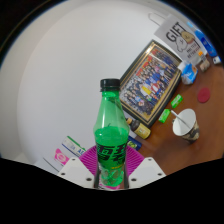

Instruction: Pour water

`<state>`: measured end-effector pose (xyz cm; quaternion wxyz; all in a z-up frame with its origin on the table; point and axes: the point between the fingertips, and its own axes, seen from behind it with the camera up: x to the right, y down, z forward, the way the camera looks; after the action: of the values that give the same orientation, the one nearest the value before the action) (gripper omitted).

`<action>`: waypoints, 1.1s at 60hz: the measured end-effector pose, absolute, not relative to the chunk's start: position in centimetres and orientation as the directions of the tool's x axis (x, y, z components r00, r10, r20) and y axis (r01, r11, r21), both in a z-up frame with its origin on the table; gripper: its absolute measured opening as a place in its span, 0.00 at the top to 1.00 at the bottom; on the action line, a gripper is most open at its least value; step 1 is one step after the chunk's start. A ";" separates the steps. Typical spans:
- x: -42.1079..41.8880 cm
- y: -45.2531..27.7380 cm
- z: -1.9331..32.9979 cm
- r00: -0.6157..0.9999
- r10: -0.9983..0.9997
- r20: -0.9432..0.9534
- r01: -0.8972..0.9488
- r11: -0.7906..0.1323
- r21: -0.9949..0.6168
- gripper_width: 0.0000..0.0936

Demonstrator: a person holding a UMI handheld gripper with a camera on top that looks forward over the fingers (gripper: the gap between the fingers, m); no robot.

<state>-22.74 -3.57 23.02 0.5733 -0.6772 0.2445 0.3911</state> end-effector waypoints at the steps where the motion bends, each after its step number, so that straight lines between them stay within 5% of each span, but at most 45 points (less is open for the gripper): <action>1: -22.7 -3.3 23.2 0.532 0.115 -0.839 -0.807 -0.231 -0.544 0.65; 11: -20.8 -0.6 23.7 0.104 0.059 -0.993 -0.962 -0.247 -0.116 0.65; 21: -19.5 1.4 22.1 -0.273 -0.005 -0.962 -0.933 -0.243 0.266 0.65; 36: -18.8 2.7 19.0 -0.499 -0.075 -0.863 -0.835 -0.225 0.502 0.65; 49: -19.2 2.6 19.0 -0.377 -0.101 -0.921 -0.884 -0.258 0.390 0.65; 66: -14.1 3.2 24.7 0.289 0.029 -0.957 -0.911 -0.299 -0.284 0.65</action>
<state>-14.12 3.17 24.70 0.4821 -0.6418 0.3437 0.4874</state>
